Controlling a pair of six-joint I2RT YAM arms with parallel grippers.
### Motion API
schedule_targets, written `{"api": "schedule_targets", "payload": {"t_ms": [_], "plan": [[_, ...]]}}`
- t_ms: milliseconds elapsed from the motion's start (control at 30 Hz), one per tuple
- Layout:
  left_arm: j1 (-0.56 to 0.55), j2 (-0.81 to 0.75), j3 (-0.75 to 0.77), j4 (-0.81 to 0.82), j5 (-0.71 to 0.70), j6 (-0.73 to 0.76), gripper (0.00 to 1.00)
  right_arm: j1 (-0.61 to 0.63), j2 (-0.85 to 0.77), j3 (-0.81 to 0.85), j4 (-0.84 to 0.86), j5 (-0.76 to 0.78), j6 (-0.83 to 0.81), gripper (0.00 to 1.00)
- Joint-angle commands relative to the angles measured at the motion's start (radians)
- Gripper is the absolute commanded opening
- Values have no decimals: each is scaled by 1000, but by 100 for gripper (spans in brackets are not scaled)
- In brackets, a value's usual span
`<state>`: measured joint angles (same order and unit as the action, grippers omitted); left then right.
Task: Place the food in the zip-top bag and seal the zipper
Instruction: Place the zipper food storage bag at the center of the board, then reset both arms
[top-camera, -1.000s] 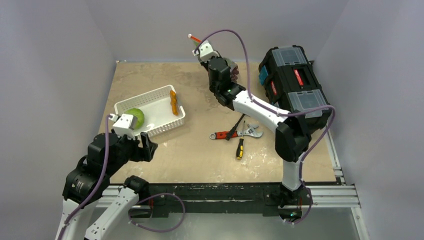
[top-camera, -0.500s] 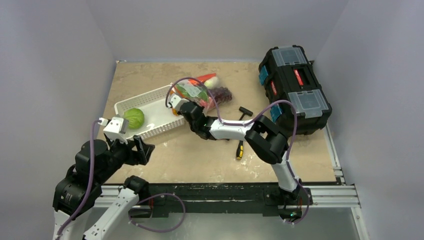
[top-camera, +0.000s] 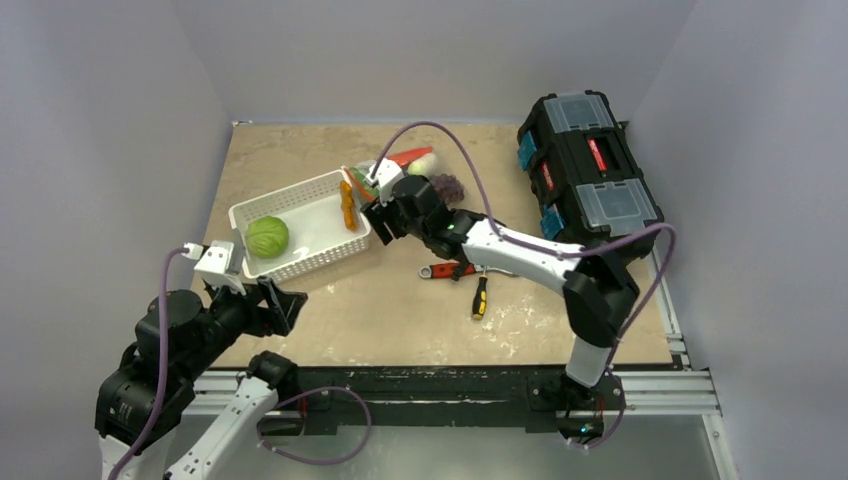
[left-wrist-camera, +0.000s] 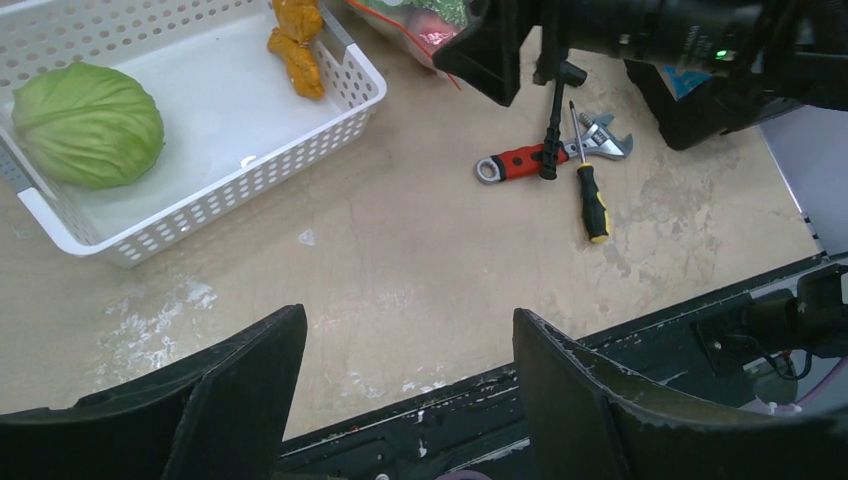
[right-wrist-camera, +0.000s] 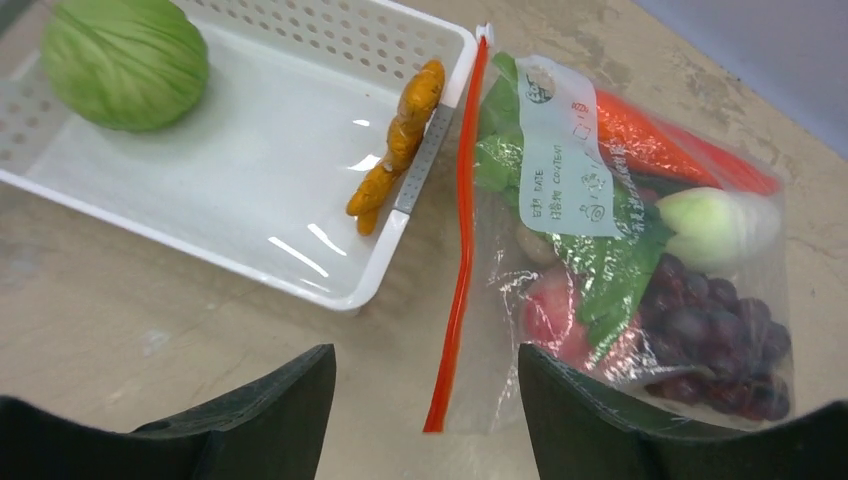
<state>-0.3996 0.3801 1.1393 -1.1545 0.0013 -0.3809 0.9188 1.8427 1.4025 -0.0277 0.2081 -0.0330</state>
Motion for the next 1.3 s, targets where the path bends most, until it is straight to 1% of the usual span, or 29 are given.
{"api": "schedule_targets", "payload": {"t_ms": [0, 67, 100, 200, 300, 400, 533, 667, 800, 967, 1067, 1133, 1267], "plan": [[4, -21, 39, 3, 22, -26, 75, -21, -176, -30, -61, -59, 121, 67], [4, -28, 39, 4, 22, -31, 75, -66, -199, -42, -74, -88, 165, 67], [4, -30, 39, 6, 21, -36, 75, -83, -204, -58, -47, -114, 182, 67], [4, -37, 37, 16, 29, -49, 75, -115, -168, -43, -6, -192, 248, 66], [4, -36, 46, 10, 40, -61, 75, -131, -78, 7, 67, -315, 344, 65], [4, -36, 64, -4, 43, -73, 75, -151, 47, 105, 93, -373, 438, 57], [4, -36, 90, -29, 46, -83, 76, -199, 182, 146, 180, -470, 553, 50], [4, -39, 101, -46, 37, -85, 76, -248, 256, 127, 239, -467, 609, 50], [4, -34, 105, -46, 39, -85, 76, -296, 307, 141, 230, -415, 579, 50], [4, -16, 117, -43, 43, -81, 77, -313, 313, 199, 144, -280, 439, 51], [4, -4, 130, -34, 47, -78, 77, -313, 260, 216, 75, -227, 365, 52], [4, 6, 144, -25, 49, -74, 77, -311, 183, 185, 55, -221, 325, 55], [4, 30, 190, -12, 30, -50, 77, -303, -35, 55, 17, -211, 318, 64]]}}
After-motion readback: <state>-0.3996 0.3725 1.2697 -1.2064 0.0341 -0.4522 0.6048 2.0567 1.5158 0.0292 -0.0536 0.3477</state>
